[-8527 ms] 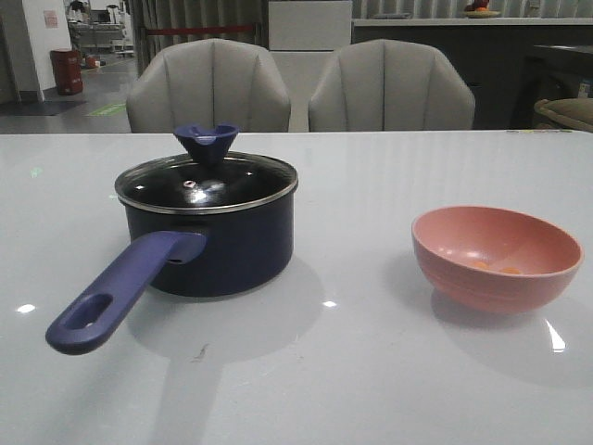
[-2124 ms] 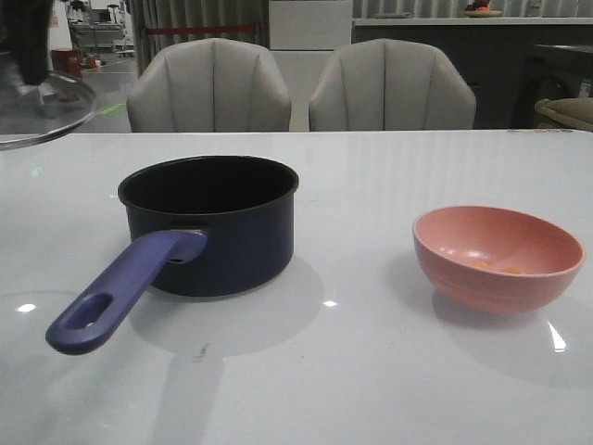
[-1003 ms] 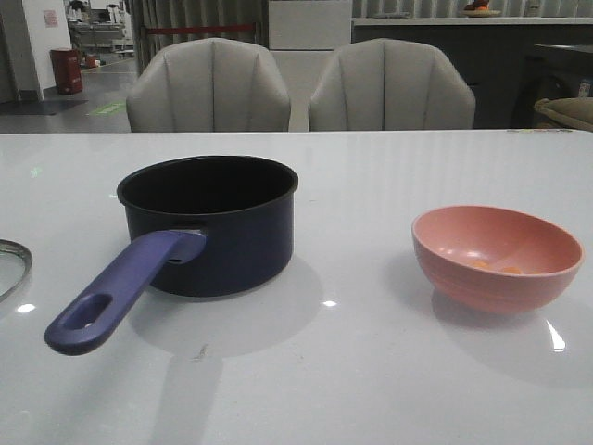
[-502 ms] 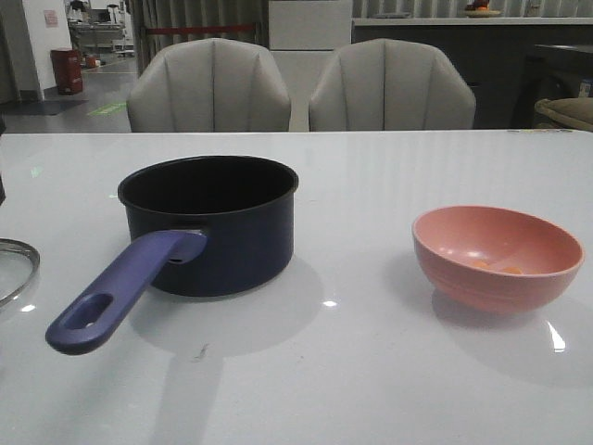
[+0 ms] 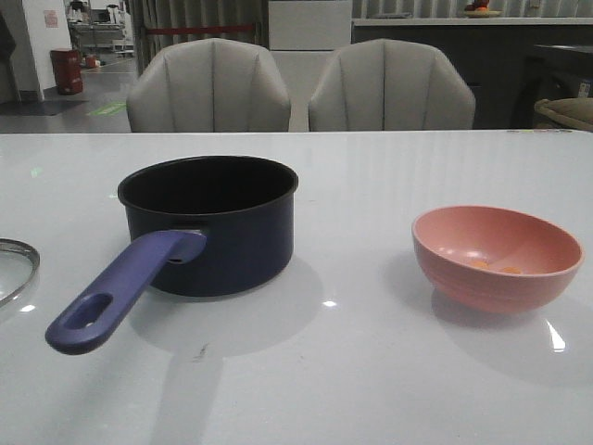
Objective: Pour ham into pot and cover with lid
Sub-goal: 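Set the glass lid down beside the saucepan and release it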
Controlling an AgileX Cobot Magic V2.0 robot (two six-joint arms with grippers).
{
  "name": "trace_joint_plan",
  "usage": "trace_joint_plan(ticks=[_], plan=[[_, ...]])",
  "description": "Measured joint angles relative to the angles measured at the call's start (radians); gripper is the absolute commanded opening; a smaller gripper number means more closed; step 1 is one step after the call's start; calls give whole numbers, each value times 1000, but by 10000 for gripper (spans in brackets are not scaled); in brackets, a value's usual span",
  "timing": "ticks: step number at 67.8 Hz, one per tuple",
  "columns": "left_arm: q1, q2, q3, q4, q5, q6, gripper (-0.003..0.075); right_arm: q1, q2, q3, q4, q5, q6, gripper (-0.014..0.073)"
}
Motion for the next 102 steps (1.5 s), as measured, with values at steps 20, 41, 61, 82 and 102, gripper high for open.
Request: trace_joint_plan(ticks=[20, 41, 61, 82, 102], plan=[[-90, -302, 249, 0, -182, 2, 603, 0, 0, 0, 0, 0, 0, 145], [-130, -693, 518, 0, -285, 2, 603, 0, 0, 0, 0, 0, 0, 145], [-130, -1045, 679, -2, -260, 2, 603, 0, 0, 0, 0, 0, 0, 145], [-130, -1220, 698, -3, -222, 2, 603, 0, 0, 0, 0, 0, 0, 145], [-155, -1226, 718, -3, -229, 2, 603, 0, 0, 1, 0, -92, 0, 145]])
